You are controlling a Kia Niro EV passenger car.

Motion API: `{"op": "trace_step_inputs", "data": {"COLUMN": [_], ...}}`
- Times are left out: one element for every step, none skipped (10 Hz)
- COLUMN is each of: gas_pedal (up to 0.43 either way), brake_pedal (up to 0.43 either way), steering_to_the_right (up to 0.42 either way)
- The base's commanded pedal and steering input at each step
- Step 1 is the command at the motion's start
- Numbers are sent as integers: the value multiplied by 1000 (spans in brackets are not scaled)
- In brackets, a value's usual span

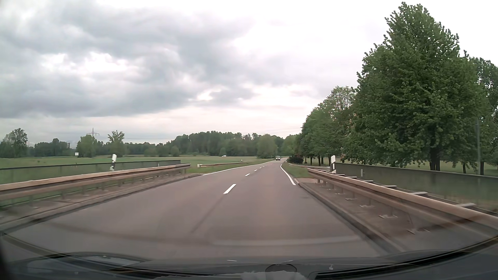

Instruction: Follow the waypoints while adhering to traffic rules and regulations

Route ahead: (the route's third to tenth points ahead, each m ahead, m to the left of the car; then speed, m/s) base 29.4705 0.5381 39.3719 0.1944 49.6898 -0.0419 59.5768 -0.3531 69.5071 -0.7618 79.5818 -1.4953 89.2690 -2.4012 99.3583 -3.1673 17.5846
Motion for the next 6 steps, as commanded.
{"op": "trace_step_inputs", "data": {"gas_pedal": [87,87,87,87,87,87], "brake_pedal": [0,0,0,0,0,0], "steering_to_the_right": [9,9,9,9,9,10]}}
